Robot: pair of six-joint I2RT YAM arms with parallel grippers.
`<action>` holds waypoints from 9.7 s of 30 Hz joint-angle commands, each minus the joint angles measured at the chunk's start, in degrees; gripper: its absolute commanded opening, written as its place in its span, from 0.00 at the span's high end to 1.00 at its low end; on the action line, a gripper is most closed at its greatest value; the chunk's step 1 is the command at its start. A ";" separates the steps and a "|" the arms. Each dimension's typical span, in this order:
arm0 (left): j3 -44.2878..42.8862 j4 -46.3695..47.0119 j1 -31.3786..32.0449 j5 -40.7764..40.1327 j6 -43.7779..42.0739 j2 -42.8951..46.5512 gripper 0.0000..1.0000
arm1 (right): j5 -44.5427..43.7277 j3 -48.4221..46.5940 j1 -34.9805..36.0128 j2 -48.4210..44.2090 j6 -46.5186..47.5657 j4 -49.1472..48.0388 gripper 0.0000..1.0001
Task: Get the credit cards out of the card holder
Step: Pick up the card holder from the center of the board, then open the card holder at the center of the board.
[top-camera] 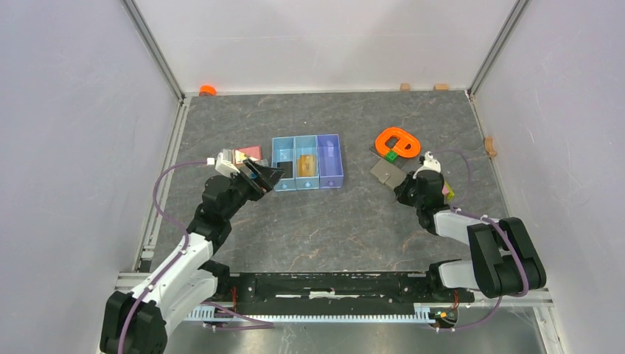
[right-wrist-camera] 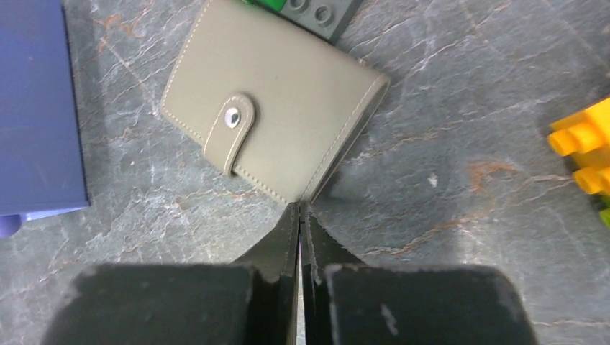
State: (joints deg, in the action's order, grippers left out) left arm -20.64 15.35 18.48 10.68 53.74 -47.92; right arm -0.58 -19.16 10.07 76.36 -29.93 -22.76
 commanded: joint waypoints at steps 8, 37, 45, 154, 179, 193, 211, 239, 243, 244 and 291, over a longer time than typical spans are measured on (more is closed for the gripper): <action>-1.37 1.70 0.89 -1.59 -2.67 4.16 0.08 | 9.25 1.97 10.98 -7.65 0.96 -6.76 0.98; -3.33 1.05 4.28 -2.59 -4.41 3.02 0.09 | -6.54 -23.80 3.41 12.98 10.58 11.92 0.11; -3.70 0.11 4.66 -2.66 -4.91 4.25 0.09 | 6.02 -23.59 2.65 18.50 7.79 9.84 0.15; -14.07 17.88 16.56 20.67 -7.79 -25.60 0.98 | 20.87 0.80 28.83 -18.66 16.65 -15.56 0.05; -7.55 24.85 16.53 18.97 -9.60 -11.97 0.97 | 37.10 6.93 15.08 -21.04 -1.41 -32.42 0.22; -6.61 34.25 16.52 25.10 -5.91 -13.52 0.95 | 45.90 7.97 15.07 -14.64 -10.36 -49.15 0.54; -8.03 31.32 16.85 24.33 -6.50 -15.49 0.79 | 45.80 8.42 15.03 -12.58 -12.97 -53.51 1.00; -15.30 8.29 25.37 8.53 -17.93 -16.78 0.42 | 3.60 3.26 28.24 -26.99 16.17 -12.13 1.00; -17.16 6.43 25.42 8.92 -17.46 -19.96 0.46 | 2.41 2.89 30.39 -26.84 17.61 -12.26 1.00; -17.49 6.11 25.46 8.92 -17.22 -20.57 0.46 | 2.06 2.80 30.86 -26.76 17.99 -12.30 1.00; -17.89 -0.66 21.43 6.12 -15.22 -21.84 0.33 | -15.04 5.99 40.64 -35.79 15.42 -13.29 1.00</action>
State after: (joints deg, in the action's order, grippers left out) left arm -39.77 9.04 39.99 16.88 39.16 -72.51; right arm -17.80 -11.33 51.09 41.67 -11.75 -32.53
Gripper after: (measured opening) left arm 0.557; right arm 0.088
